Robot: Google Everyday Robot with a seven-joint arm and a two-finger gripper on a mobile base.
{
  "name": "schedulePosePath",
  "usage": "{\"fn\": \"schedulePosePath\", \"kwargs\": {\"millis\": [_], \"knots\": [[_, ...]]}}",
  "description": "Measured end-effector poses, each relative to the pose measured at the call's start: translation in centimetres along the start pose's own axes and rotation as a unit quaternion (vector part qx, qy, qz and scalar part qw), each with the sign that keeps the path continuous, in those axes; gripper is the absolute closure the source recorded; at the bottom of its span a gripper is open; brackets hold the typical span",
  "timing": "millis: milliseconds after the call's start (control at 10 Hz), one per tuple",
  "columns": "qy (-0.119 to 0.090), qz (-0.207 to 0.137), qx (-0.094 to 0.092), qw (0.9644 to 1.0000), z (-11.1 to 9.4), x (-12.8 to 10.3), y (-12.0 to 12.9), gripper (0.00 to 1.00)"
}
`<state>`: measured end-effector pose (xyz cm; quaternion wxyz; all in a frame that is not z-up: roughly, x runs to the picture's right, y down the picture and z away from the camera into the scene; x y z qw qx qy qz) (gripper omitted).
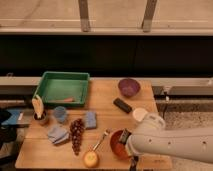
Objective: Wipe red bowl with brush
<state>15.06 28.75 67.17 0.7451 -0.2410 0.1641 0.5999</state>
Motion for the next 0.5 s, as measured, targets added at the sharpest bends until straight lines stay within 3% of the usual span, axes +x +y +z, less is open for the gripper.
{"fn": "schedulePosePath", "kwargs": {"millis": [300,500], "knots": [[-0.014,0.016,0.003,0.9998,-1.0,-1.9,-3.1,1.0],[-0.016,-0.005,-0.007,0.9998,-0.8,-3.4,-2.3,1.0]]}}
